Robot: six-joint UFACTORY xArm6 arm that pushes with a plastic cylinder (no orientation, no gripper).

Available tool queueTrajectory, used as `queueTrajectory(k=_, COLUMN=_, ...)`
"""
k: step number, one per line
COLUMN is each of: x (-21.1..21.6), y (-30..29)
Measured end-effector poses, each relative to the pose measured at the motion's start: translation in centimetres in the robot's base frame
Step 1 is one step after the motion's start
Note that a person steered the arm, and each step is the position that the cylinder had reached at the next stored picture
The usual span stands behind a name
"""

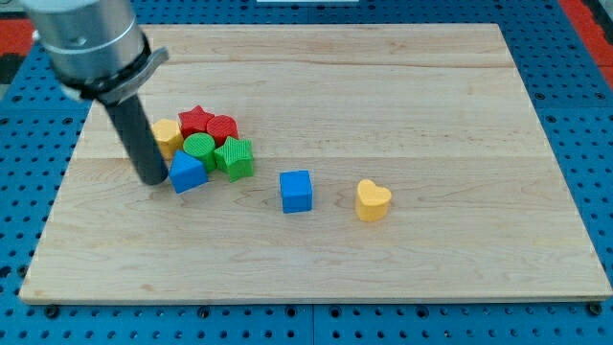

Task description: Slide yellow heart closer to the blue cube

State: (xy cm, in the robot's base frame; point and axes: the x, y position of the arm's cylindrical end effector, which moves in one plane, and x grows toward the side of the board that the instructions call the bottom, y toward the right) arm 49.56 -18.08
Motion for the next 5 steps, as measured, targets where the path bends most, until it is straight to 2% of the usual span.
queueTrajectory(k=1, x=9.7, y=7.9)
queueTrajectory(k=2, x=12.1, y=21.8)
queueTrajectory(k=3, x=8.4, y=28.8)
queueTrajectory(k=4, x=3.4, y=27.6)
queueTrajectory(k=5, x=1.9, y=20.1)
